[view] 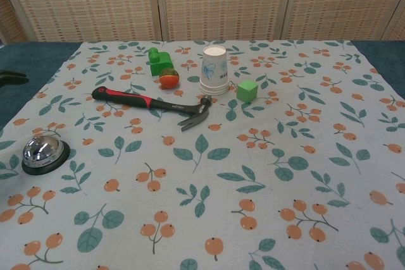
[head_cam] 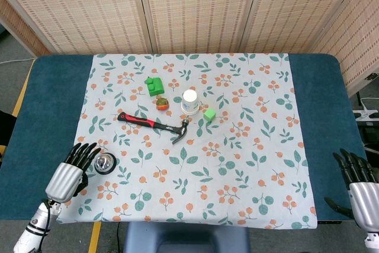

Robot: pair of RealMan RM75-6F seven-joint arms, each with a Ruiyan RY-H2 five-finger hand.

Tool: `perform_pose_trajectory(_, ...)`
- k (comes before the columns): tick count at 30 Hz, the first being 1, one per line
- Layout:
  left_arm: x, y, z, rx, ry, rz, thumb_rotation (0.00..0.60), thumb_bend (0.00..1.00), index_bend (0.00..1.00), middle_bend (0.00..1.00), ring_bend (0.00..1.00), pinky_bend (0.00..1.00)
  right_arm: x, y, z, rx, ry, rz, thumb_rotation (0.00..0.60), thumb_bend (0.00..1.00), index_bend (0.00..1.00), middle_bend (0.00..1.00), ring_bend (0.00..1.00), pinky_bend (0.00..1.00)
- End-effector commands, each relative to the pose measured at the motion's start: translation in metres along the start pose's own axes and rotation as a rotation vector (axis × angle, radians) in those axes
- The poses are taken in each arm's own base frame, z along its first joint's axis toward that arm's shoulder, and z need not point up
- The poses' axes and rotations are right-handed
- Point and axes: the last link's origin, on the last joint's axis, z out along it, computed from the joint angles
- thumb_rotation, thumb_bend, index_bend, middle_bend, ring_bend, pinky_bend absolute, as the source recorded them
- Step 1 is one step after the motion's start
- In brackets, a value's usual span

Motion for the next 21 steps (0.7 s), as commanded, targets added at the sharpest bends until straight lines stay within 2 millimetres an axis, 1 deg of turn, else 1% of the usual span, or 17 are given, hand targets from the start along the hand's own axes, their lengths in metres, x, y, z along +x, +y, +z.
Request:
perform_pose_trajectory(1, 0.000, 0.001, 0.000, -0.003, 0.003, 0.007, 0.600, 1.00, 0.00, 0.00, 0.00, 0.06, 0.000, 0.000, 0.000, -0.001, 0.000, 0.000, 0.600, 0.02, 0.00, 0.00, 0.00, 0.08)
perform_pose_trajectory(7, -0.004, 0.005, 0.002, -0.018, -0.008, -0.003, 0.600, 1.00, 0.00, 0.00, 0.00, 0.06, 0.001, 0.000, -0.002, -0.001, 0.003, 0.003, 0.600, 0.02, 0.00, 0.00, 0.00, 0.08)
perform_pose_trajectory(10, -0.012, 0.011, 0.006, -0.014, -0.002, 0.021, 0.600, 1.00, 0.00, 0.00, 0.00, 0.06, 0.001, 0.000, -0.002, -0.012, 0.009, 0.009, 0.600, 0.02, 0.00, 0.00, 0.00, 0.08)
perform_pose_trajectory(13, -0.029, 0.027, 0.009, -0.010, -0.005, 0.002, 0.600, 1.00, 0.00, 0.00, 0.00, 0.04, 0.001, 0.001, 0.000, -0.020, -0.003, 0.014, 0.600, 0.02, 0.00, 0.00, 0.00, 0.08)
perform_pose_trajectory(15, -0.044, 0.033, 0.013, -0.018, -0.034, -0.004, 0.600, 1.00, 0.00, 0.00, 0.00, 0.04, 0.001, 0.001, 0.001, -0.019, -0.011, 0.010, 0.600, 0.02, 0.00, 0.00, 0.00, 0.08)
perform_pose_trajectory(19, -0.066, 0.033, 0.027, 0.011, -0.086, 0.007, 0.600, 1.00, 0.00, 0.00, 0.00, 0.03, 0.003, 0.003, 0.002, -0.019, -0.017, 0.018, 0.600, 0.02, 0.00, 0.00, 0.00, 0.08)
perform_pose_trajectory(21, -0.073, 0.030, 0.033, 0.028, -0.107, -0.002, 0.600, 1.00, 0.00, 0.00, 0.00, 0.03, 0.005, 0.003, 0.002, -0.023, -0.010, 0.023, 0.600, 0.02, 0.00, 0.00, 0.00, 0.08)
